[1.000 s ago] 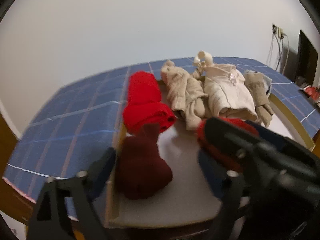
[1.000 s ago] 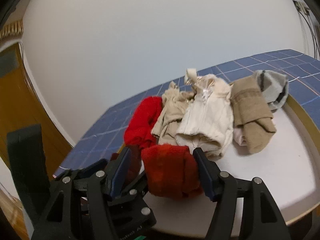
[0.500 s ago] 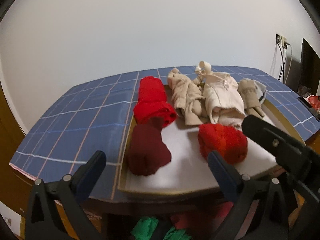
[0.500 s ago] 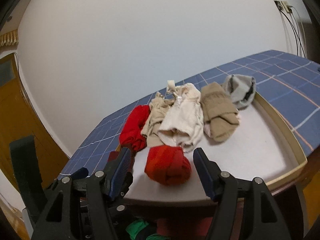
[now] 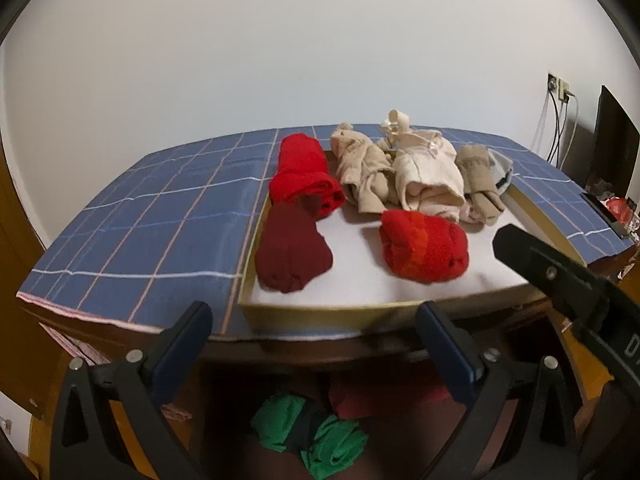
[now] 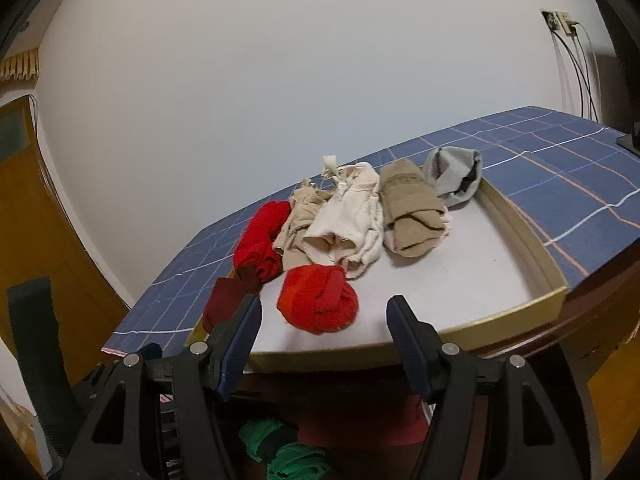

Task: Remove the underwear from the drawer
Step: 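Move both tools back down into the open drawer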

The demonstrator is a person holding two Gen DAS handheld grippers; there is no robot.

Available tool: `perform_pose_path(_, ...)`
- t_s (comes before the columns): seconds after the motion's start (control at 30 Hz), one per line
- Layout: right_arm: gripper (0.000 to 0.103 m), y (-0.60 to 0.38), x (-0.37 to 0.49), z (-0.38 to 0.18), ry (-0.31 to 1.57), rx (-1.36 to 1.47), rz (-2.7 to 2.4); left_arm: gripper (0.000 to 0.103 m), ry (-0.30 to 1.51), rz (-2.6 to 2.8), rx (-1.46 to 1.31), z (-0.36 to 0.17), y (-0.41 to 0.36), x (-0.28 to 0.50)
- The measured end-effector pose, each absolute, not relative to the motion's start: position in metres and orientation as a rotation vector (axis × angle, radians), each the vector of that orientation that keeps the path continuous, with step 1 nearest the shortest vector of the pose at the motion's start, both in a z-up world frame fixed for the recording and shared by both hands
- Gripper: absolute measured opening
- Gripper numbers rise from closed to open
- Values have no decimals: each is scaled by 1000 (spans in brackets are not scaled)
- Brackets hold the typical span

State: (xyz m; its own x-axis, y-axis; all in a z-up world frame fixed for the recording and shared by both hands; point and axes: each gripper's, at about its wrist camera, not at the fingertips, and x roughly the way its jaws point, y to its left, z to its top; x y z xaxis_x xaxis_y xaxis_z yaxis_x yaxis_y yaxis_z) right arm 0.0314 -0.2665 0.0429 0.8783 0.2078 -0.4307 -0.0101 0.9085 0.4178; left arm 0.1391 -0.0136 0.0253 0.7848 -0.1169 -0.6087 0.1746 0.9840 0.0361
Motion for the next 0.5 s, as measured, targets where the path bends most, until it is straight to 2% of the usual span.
perform_pose_path(0.3,69,-271,11,44,488,353,86,103,655,-154,82,23,-12,118)
perform_pose_path(0.43,76,-272,2,44,485,342,82,103,656,-155,89,21,-14,110)
perform_pose_path(0.5,76,-273,-4,43,481,342,78,103,655,-153,89,21,-14,105)
